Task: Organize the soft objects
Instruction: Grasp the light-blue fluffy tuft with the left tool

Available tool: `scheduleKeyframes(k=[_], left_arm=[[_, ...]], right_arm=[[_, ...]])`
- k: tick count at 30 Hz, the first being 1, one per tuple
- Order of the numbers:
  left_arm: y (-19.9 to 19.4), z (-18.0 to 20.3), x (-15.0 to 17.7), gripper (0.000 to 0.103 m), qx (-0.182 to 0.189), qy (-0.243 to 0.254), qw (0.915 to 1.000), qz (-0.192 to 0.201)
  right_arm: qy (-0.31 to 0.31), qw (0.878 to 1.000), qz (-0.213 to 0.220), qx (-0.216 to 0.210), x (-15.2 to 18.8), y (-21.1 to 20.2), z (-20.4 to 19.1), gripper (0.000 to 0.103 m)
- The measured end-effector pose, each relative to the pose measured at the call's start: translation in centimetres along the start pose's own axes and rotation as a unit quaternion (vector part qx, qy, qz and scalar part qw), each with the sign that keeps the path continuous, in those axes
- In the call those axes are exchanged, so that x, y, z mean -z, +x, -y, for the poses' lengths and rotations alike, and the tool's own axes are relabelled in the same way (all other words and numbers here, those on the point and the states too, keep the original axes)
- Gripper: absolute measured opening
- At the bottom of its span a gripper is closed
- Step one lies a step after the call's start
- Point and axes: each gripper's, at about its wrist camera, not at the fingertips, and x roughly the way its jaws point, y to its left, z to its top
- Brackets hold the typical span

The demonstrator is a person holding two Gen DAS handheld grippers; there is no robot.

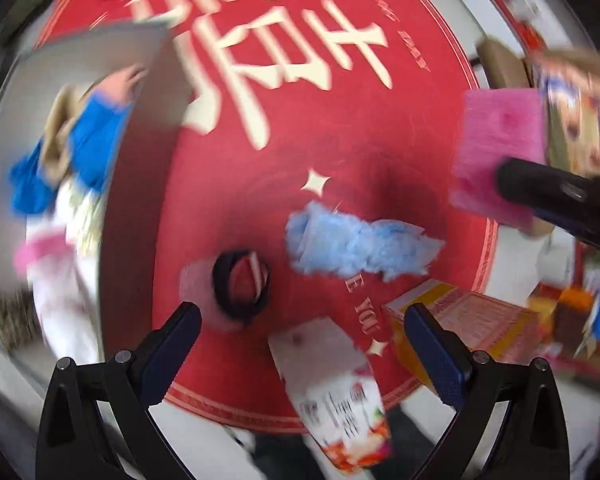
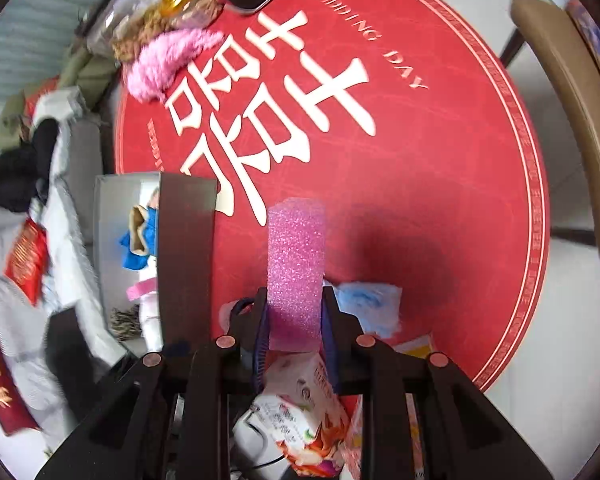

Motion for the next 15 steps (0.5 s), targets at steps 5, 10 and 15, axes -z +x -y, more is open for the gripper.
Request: scheduleKeyframes(k=[5, 10, 15], left_arm=[[3.0, 4.5, -2.3, 0.102, -0.086, 0.154, 0.9843, 0.002], [6.7, 8.5, -2.4, 0.102, -0.122, 0.3, 0.9459, -0.009], [10.1, 10.1, -3.3, 0.102, -0.137, 0.345, 0.9276, -0.04]], right_arm=[[0.0, 0.999, 0.028, -0.019, 2.4, -1.8, 1.5, 0.026], [0.03, 0.998, 0.029, -0.047, 3.9, -2.1, 3.2, 0.026], [0.056, 0.996, 0.028, -0.059, 4.7, -2.2, 4.9, 0.027]])
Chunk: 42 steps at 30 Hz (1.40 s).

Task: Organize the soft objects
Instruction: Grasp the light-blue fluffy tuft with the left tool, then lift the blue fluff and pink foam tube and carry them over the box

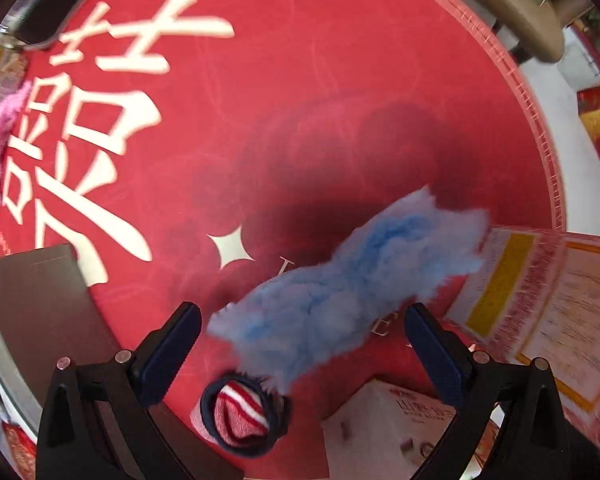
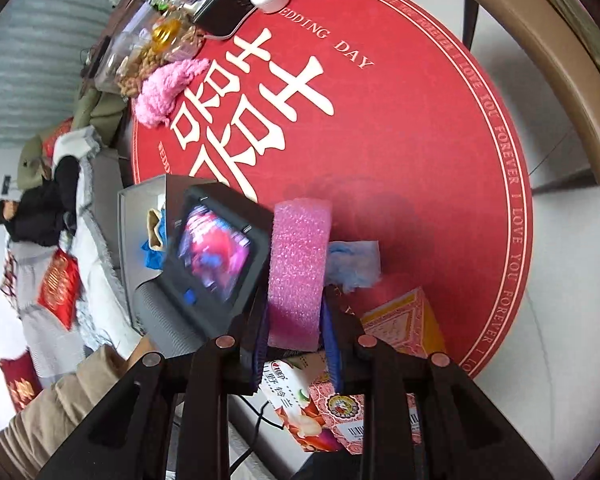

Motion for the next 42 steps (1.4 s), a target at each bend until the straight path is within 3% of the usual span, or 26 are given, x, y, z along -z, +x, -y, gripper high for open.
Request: scheduleKeyframes(k=[3, 5, 9, 12, 13, 14, 16, 18, 21, 27, 37, 42], left_arm=[[1.9, -0.1, -1.0, 0.102, 0.004, 0.007, 0.9991, -0.042], [2.8, 0.0, -1.3, 0.093, 0.0, 0.019, 0.9982, -0.058], [3.8, 0.0, -1.8, 0.086, -0.011, 0.025, 0.997, -0.073], [2.9, -0.6, -2.5, 0.068, -0.002, 0.001, 0.9985, -0.054], [2.5, -0.9, -2.5, 0.059, -0.002, -0.002, 0.9989, -0.047], [2.0, -1.4, -2.3, 0.042, -0.001, 0.0, 0.9992, -0.041], [1.3, -1.4, -2.9, 0.031, -0.001, 0.005, 0.9995, -0.032], [0.6, -1.7, -3.2, 0.031, 0.009, 0.0, 0.9996, -0.027], [-0.9, -2.9, -3.4, 0.031, 0.055, -0.047, 0.9973, -0.009], [-3.9, -5.6, -2.5, 0.031, 0.069, -0.102, 0.9921, 0.024], [-10.1, -8.8, 5.8, 0.031, 0.075, -0.155, 0.9827, 0.068], [-11.5, -7.1, 10.1, 0.031, 0.076, -0.179, 0.9774, 0.083]], right_arm=[[0.007, 1.0, 0.001, -0.005, -0.1, -0.2, 0.5, 0.027], [0.011, 1.0, 0.004, -0.006, -0.2, -0.4, 0.8, 0.027], [0.013, 1.0, 0.003, -0.009, -0.5, -0.6, 1.0, 0.027], [0.013, 1.0, 0.003, -0.008, -0.5, -0.7, 1.0, 0.027], [0.014, 1.0, 0.003, -0.007, -0.6, -0.7, 1.1, 0.027], [0.015, 1.0, 0.002, -0.007, -0.6, -0.8, 1.2, 0.027], [0.013, 1.0, 0.003, -0.004, -0.6, -1.0, 1.3, 0.027], [0.011, 1.0, 0.005, 0.001, -0.6, -1.3, 1.4, 0.027], [0.015, 1.0, 0.009, 0.005, -0.6, -1.6, 1.8, 0.027], [0.009, 1.0, 0.014, 0.008, -0.5, -2.2, 1.6, 0.027], [-0.027, 1.0, 0.011, 0.004, 1.2, -2.8, -1.5, 0.027], [-0.058, 0.998, 0.003, 0.009, 3.2, -2.8, -3.6, 0.027]])
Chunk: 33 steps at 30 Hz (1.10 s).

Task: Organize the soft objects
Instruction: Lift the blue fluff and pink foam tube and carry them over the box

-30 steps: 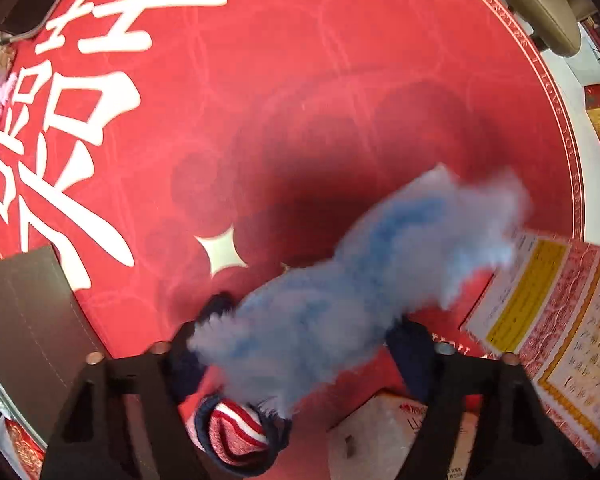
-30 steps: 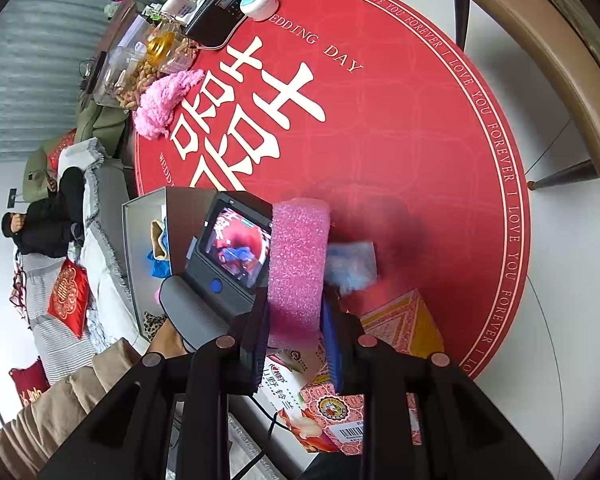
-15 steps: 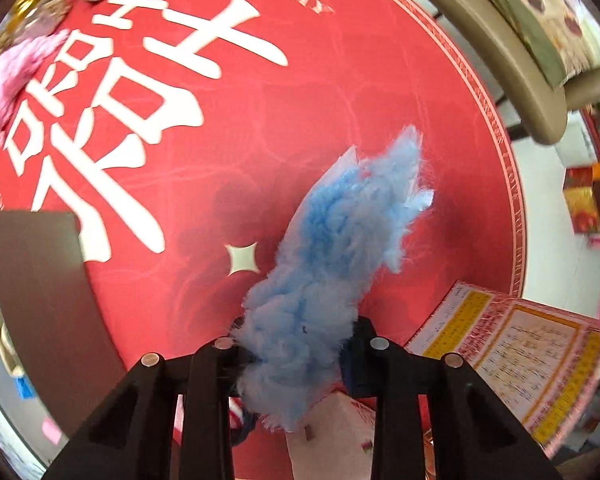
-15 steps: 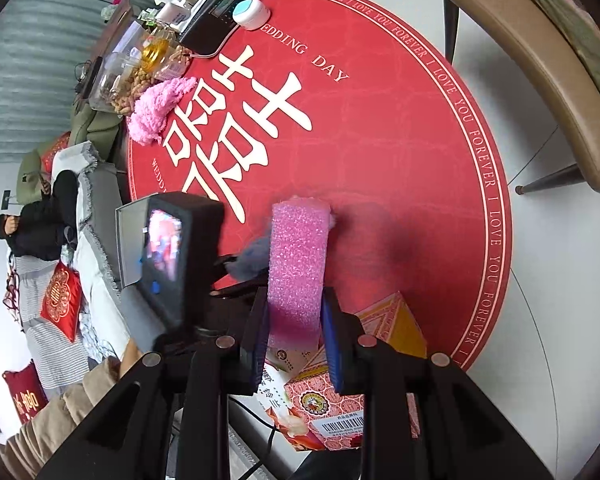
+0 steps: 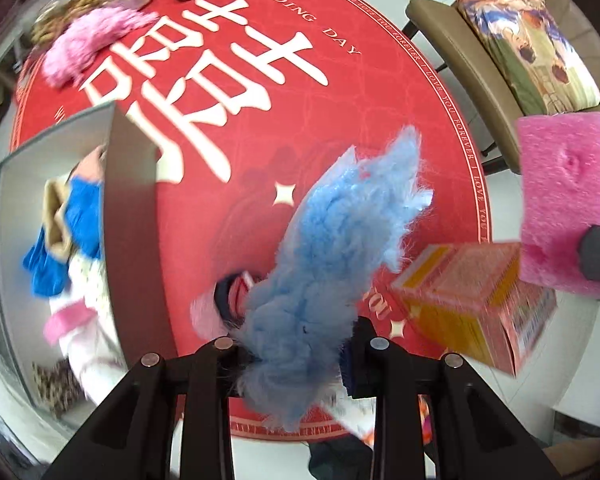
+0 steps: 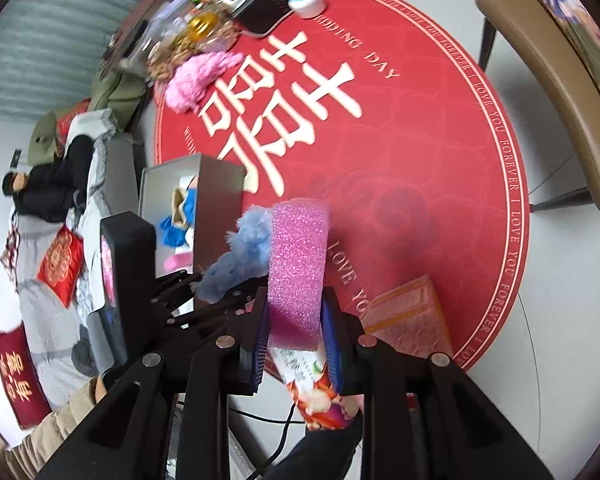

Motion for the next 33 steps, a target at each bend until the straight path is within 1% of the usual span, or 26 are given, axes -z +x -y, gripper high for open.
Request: scheduleKeyframes(k=[2, 5, 8, 11, 15, 19, 22, 26, 29, 33], left_arm=[[-1.2, -0.6, 1.7, 0.031, 0.003, -0.011, 0.9999, 0.005], [0.1, 1.2, 3.7, 0.031, 0.001, -0.024, 0.9997, 0.01], [-0.5, 1.3, 6.1, 0.031, 0.006, -0.034, 0.9994, 0.01], [-0.8, 1.5, 8.2, 0.031, 0.01, -0.035, 0.9993, 0.005], [-1.1, 2.3, 11.1, 0.031, 0.017, -0.026, 0.9995, -0.003], [-1.4, 2.8, 13.0, 0.031, 0.023, -0.021, 0.9995, -0.006], [-1.9, 2.9, 14.3, 0.031, 0.026, -0.019, 0.9995, -0.001], [-2.6, 2.7, 15.5, 0.031, 0.024, -0.015, 0.9996, 0.006], [-3.0, 2.1, 16.2, 0.031, 0.023, -0.017, 0.9995, 0.011], [-3.6, 1.0, 17.1, 0.031, 0.022, -0.028, 0.9992, 0.017]], right_arm=[[-0.009, 1.0, -0.005, 0.004, 0.8, 0.1, -0.6, 0.027], [-0.027, 0.999, -0.017, 0.019, 2.6, 0.4, -1.5, 0.027], [-0.041, 0.998, -0.028, 0.033, 4.3, 0.5, -2.0, 0.027], [-0.051, 0.997, -0.038, 0.045, 6.1, 0.7, -2.3, 0.027], [-0.047, 0.996, -0.049, 0.056, 8.2, 0.8, -2.2, 0.027], [-0.044, 0.995, -0.064, 0.068, 10.1, 1.0, -1.9, 0.027], [-0.045, 0.993, -0.077, 0.081, 11.5, 1.4, -1.7, 0.027], [-0.037, 0.991, -0.094, 0.083, 13.1, 1.9, -1.7, 0.027], [-0.043, 0.991, -0.099, 0.084, 13.9, 2.1, -2.3, 0.027], [-0.061, 0.989, -0.103, 0.085, 14.7, 2.7, -4.2, 0.027]])
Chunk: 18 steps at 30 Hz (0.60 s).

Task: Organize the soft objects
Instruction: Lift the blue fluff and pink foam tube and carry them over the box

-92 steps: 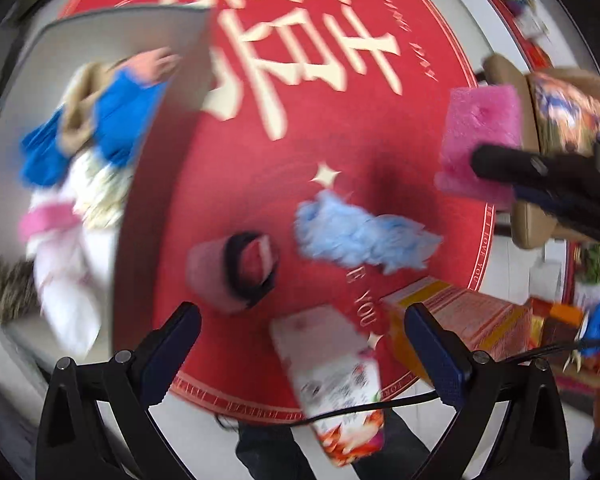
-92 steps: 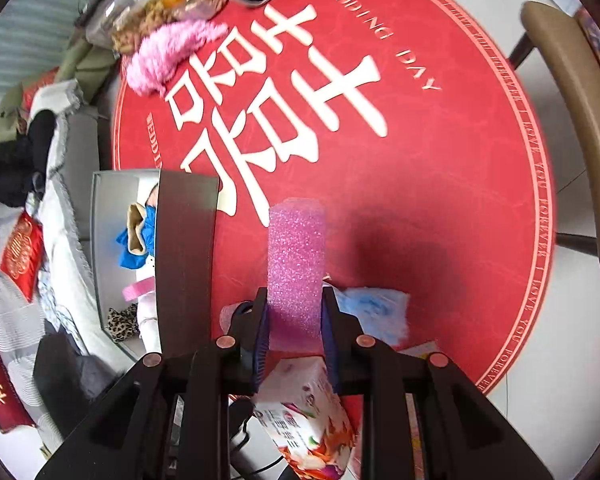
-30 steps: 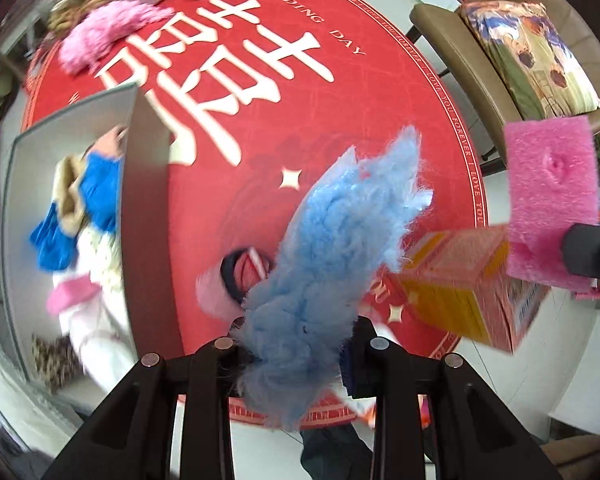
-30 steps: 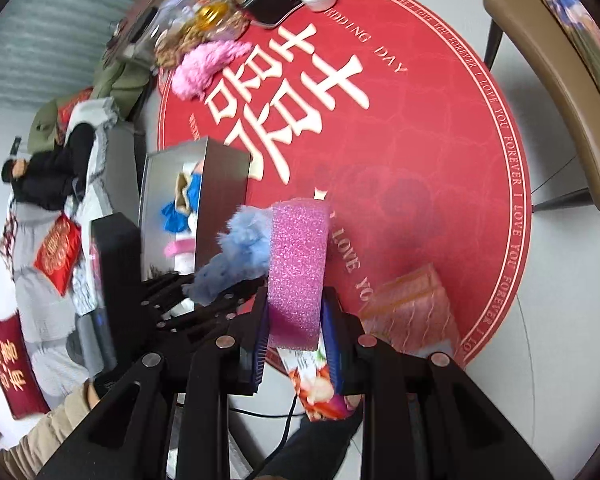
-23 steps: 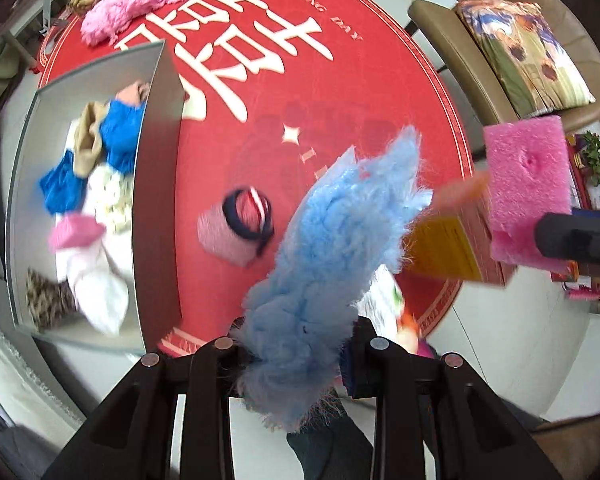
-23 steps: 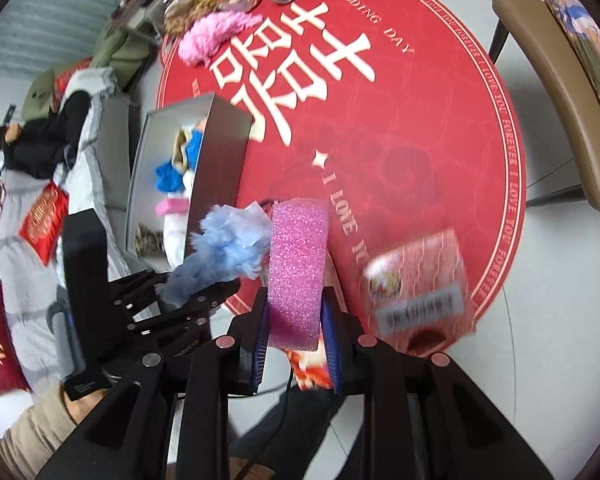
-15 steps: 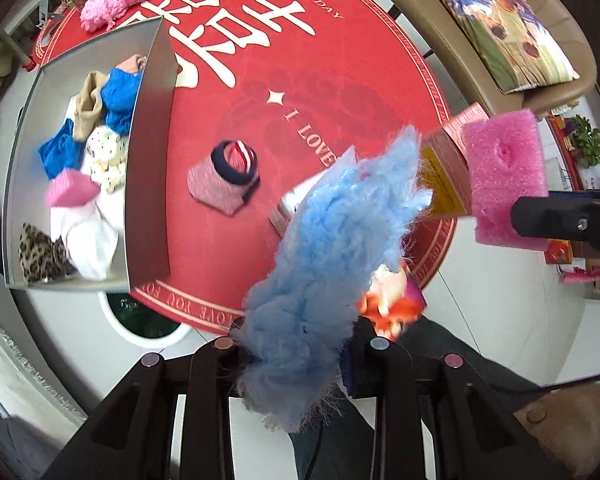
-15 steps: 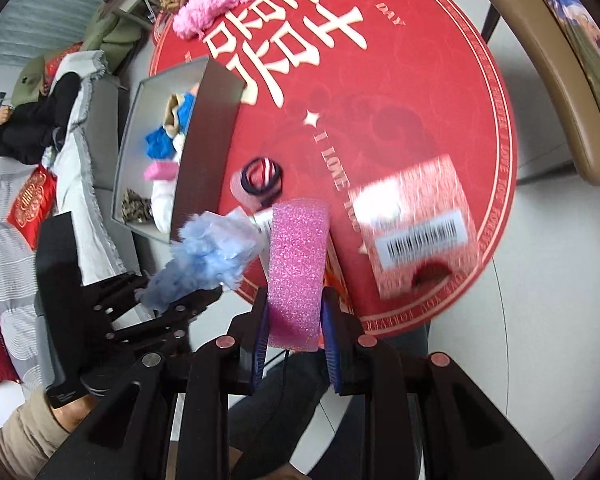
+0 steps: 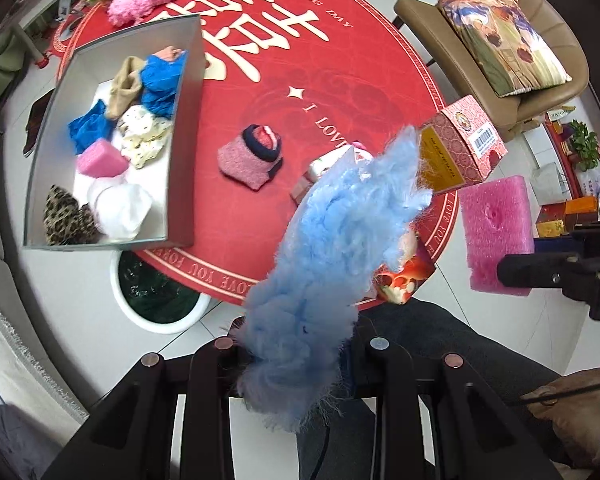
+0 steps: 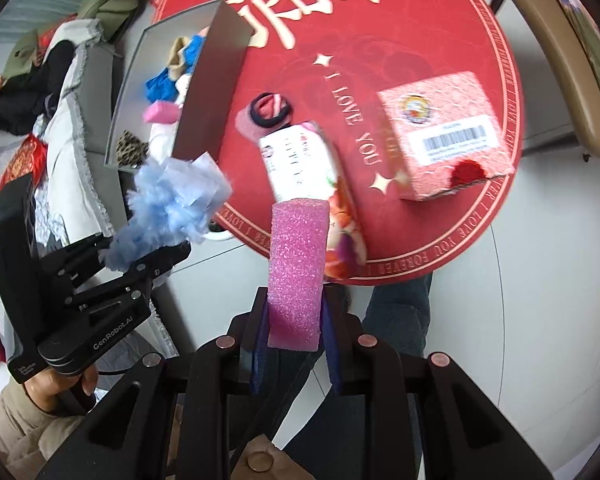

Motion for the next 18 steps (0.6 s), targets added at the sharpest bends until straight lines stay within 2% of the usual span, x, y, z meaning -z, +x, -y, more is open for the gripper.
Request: scheduleKeyframes(k=[18], left_arm=[[-2.8, -6.9, 2.2, 0.031, -0.011, -0.075, 0.9966, 0.032]], right_arm=[[-0.101, 0.995, -0.01, 0.019, -2.3, 0.6, -9.3, 0.027]])
